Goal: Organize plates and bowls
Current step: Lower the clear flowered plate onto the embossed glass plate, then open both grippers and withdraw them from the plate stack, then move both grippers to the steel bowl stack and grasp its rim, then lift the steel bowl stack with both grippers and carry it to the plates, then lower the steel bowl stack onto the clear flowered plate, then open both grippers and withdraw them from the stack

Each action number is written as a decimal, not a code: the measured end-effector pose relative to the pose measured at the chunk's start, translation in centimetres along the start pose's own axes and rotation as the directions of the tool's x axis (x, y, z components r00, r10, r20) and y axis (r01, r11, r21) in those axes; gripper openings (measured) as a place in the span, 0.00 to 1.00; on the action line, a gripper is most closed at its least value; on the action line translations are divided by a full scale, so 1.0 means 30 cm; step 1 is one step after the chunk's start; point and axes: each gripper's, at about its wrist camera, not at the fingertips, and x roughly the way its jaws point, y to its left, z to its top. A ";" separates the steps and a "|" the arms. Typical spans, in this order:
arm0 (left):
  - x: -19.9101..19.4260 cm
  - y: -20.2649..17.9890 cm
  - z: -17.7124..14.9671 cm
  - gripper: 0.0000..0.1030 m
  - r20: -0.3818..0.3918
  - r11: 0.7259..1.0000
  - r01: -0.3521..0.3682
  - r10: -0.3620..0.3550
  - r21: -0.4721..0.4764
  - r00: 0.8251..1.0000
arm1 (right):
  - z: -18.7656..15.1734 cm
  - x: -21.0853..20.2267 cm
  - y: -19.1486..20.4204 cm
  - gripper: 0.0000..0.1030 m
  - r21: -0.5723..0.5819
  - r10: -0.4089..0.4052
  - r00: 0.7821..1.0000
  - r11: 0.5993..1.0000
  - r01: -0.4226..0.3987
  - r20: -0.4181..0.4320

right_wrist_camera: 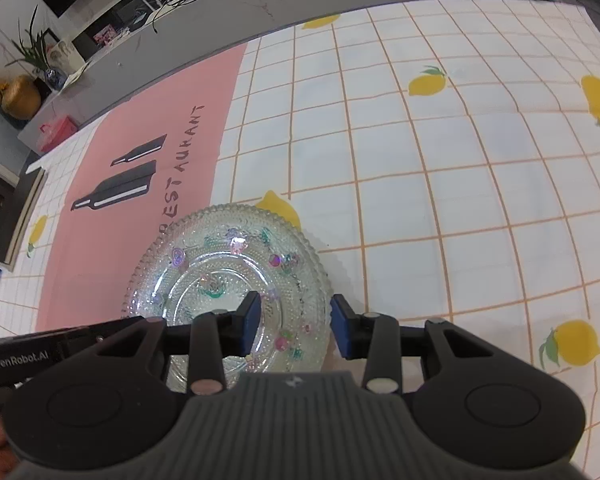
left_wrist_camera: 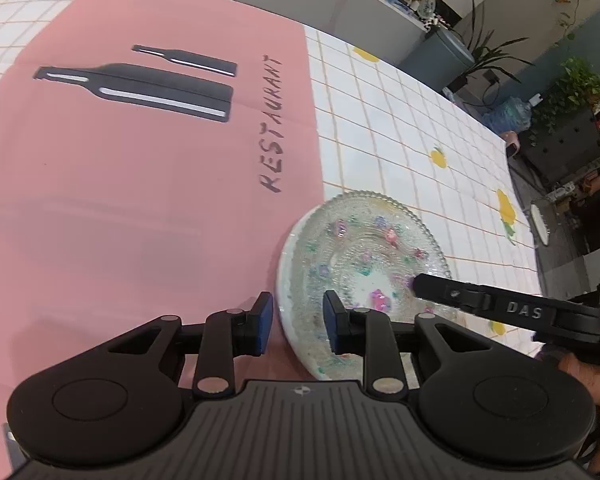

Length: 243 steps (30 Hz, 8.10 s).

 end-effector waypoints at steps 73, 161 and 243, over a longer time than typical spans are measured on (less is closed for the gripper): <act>-0.203 -0.219 -0.408 0.80 -0.040 0.945 -0.158 0.176 0.287 0.984 | -0.470 -0.306 0.146 0.81 0.128 -0.104 0.994 0.986 0.106 -0.026; -0.249 -0.323 -0.077 0.65 0.090 0.972 -0.065 0.046 0.227 0.995 | -0.100 -0.395 0.133 0.43 0.260 0.009 1.000 0.965 -0.016 0.030; -0.358 -0.173 -0.253 0.90 0.271 0.941 -0.215 0.142 0.263 0.952 | -0.390 -0.487 0.273 0.84 -0.049 -0.231 0.895 0.962 0.270 0.382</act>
